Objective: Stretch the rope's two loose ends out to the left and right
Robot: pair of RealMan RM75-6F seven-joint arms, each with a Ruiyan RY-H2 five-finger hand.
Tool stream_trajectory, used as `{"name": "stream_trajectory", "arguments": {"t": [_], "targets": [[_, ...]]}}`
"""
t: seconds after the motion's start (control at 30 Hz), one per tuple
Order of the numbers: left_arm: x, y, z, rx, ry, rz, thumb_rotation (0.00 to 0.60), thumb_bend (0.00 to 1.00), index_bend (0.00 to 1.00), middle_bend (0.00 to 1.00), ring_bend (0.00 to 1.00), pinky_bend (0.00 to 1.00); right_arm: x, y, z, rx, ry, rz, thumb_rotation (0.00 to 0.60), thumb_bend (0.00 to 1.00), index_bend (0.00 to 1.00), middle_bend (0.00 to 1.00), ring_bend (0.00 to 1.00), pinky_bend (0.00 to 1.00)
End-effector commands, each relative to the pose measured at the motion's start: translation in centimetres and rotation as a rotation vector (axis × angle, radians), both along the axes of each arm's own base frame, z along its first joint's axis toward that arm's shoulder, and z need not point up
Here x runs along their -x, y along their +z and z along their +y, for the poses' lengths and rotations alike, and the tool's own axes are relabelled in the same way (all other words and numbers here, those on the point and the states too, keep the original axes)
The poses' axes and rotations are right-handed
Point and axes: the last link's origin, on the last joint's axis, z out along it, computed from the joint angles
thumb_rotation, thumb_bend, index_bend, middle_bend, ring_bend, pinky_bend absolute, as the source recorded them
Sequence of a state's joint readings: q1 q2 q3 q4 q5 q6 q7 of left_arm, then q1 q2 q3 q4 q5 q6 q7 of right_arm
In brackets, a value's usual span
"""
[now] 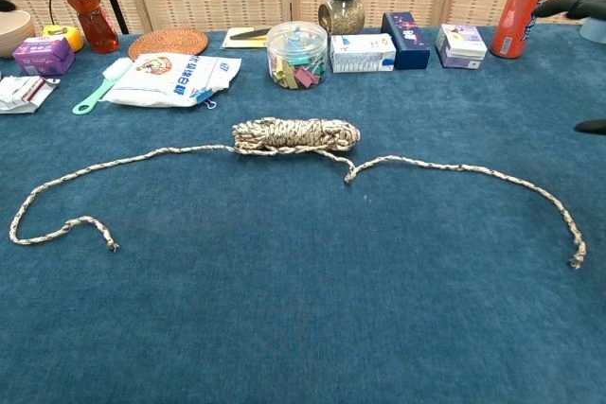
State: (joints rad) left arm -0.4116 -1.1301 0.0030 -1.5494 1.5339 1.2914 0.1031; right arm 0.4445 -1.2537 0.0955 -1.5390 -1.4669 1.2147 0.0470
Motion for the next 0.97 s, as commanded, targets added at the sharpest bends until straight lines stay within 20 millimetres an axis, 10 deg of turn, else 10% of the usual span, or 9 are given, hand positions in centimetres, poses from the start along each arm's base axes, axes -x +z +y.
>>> {"name": "stream_trajectory", "arguments": {"t": [0.03, 0.57, 0.97], "targets": [[1.6, 2.0, -2.0, -0.068, 0.065, -0.026, 0.6, 0.23, 0.0, 0.0, 0.0, 0.0, 1.7, 1.7, 0.3, 0.062, -0.058, 0.012, 0.6, 0.22, 0.05, 0.0, 0.0, 0.0], [6.9, 6.5, -11.6, -0.235, 0.281, -0.048, 0.6, 0.23, 0.03, 0.0, 0.0, 0.0, 5.5, 5.9, 6.6, 0.201, -0.237, 0.075, 0.6, 0.22, 0.21, 0.04, 0.0, 0.0], [7.5, 7.4, -13.4, -0.26, 0.288, -0.064, 0.6, 0.23, 0.05, 0.0, 0.0, 0.0, 6.4, 6.6, 10.0, 0.236, -0.298, 0.086, 0.6, 0.22, 0.23, 0.06, 0.0, 0.0]]}}
